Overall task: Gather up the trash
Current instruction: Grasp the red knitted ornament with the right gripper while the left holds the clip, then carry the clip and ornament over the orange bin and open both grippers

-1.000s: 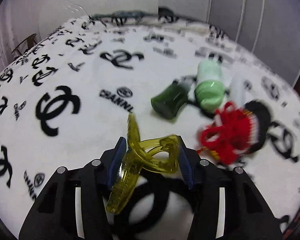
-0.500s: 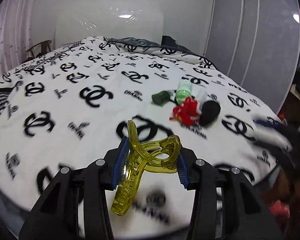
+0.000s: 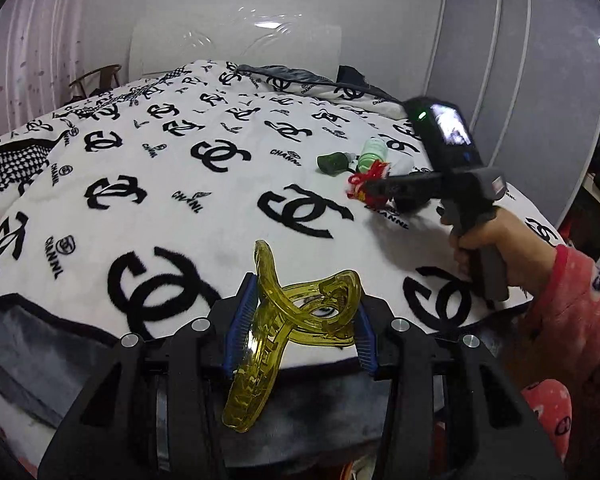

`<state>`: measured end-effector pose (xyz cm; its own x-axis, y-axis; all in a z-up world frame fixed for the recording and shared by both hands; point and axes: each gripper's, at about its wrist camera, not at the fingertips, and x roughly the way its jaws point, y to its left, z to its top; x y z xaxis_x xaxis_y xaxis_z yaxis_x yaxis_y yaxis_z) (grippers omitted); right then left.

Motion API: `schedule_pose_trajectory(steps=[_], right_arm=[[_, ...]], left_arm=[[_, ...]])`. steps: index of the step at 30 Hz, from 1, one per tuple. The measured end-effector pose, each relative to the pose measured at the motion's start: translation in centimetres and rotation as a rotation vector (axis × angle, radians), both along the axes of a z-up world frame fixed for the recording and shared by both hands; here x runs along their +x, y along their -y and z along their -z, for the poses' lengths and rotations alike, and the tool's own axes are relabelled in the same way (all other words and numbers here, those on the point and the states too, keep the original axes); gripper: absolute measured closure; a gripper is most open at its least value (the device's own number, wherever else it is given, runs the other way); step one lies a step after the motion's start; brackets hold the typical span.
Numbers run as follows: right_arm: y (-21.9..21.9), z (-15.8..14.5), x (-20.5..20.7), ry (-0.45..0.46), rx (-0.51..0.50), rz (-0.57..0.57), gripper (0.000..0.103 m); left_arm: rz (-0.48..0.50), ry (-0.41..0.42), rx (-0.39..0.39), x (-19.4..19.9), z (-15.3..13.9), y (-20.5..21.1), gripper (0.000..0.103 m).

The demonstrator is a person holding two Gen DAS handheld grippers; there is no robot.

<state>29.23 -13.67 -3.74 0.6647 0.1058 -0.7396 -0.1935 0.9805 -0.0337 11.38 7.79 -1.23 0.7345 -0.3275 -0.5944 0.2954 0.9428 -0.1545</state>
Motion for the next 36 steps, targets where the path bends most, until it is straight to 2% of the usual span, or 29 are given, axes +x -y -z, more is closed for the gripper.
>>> schedule_pose_trajectory(steps=[4,9,12,17,20,25,32,36], right_arm=[[0.9,-3.1,-2.9,0.062,0.053,-0.013,0.085],[3.8,-8.7,-8.9,0.175,0.129,-0.025,0.085],[5.2,-11.0,-12.8,0.222,0.155,-0.042,0.085],[6.1,-11.7,-20.0,0.258,0.147,-0.101,0.085],[5.8,-9.6,-24.7,0.233,0.12,-0.146,0.085],[5.6,-4.4,-30.3,0.154,0.107,-0.185,0.085],[5.8,5.5,-34.4,-0.052,0.121,-0.143,0.085],[6.3,10.8,-34.7,-0.188,0.141,-0.076,0.085]], left_arm=[[0.014,0.003,-0.014,-0.8,-0.1,0.1,0.06],[0.037,0.023,-0.014,-1.9,-0.9,1.1,0.06],[0.05,0.037,-0.007,-3.0,-1.6,1.9,0.06],[0.065,0.054,0.017,-5.6,-2.2,3.3,0.06],[0.085,0.032,0.028,-7.1,-1.4,4.0,0.06],[0.122,-0.045,0.065,-10.4,2.2,5.6,0.06],[0.188,-0.267,0.09,-12.3,10.4,8.5,0.06],[0.207,-0.425,0.156,-12.1,16.4,10.6,0.06]])
